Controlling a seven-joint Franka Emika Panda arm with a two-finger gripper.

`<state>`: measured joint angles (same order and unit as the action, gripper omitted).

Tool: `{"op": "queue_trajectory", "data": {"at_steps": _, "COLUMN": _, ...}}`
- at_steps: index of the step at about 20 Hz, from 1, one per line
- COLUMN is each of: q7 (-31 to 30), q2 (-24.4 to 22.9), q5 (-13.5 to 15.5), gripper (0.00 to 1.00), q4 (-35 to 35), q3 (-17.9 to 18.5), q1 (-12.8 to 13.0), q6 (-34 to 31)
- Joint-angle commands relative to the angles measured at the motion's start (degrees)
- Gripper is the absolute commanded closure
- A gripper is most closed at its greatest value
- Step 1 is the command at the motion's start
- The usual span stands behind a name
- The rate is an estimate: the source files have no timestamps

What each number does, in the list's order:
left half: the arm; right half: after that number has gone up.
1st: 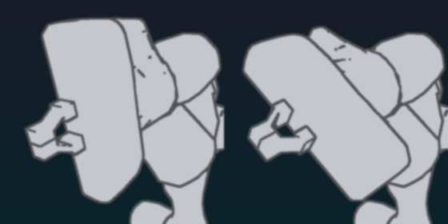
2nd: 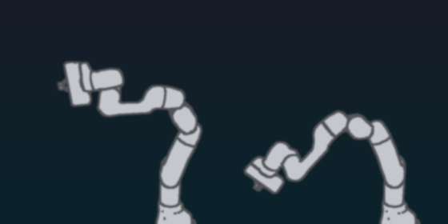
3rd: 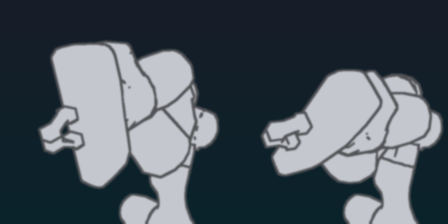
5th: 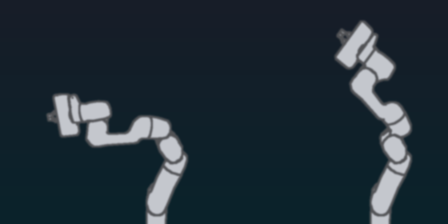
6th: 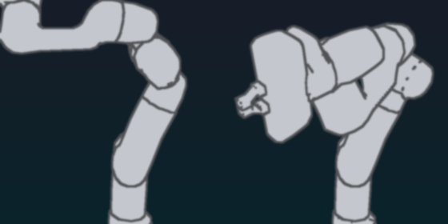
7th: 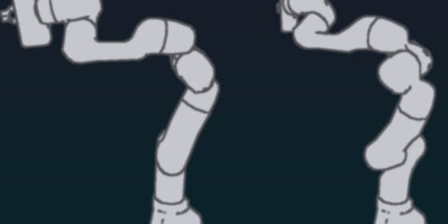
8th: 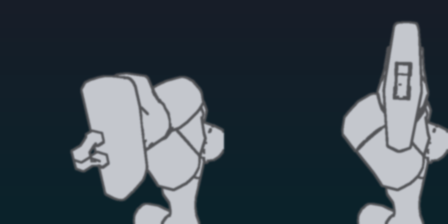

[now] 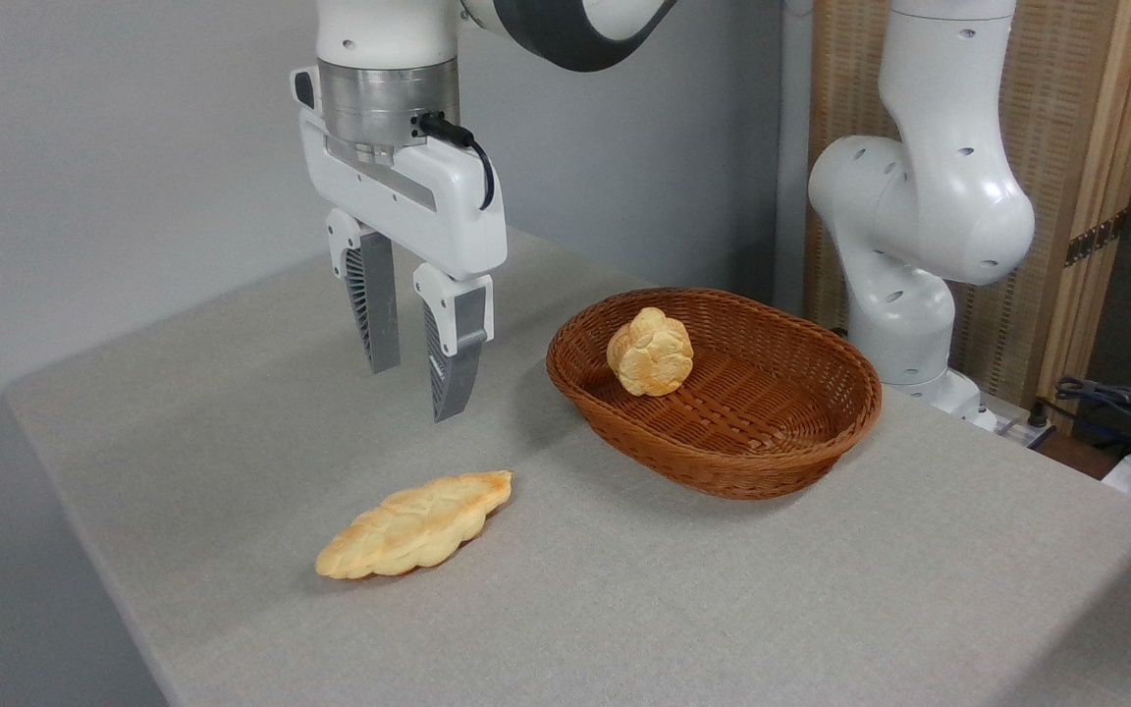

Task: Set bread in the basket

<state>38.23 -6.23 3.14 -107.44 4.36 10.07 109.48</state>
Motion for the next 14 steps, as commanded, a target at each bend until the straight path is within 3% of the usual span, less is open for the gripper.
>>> {"op": "queue_trajectory", "data": {"at_steps": 1, "q7": 1.2, "q2": 0.4, "q5": 1.1, "gripper": 0.0, "q4": 1.4, "q3": 0.2, "q1": -0.3, "q6": -1.6}}
{"op": "queue_trajectory", "data": {"at_steps": 14, "q7": 1.2, "q2": 0.5, "q5": 1.1, "gripper": 0.0, "q4": 1.5, "q3": 0.6, "q1": -0.3, "q6": -1.3}}
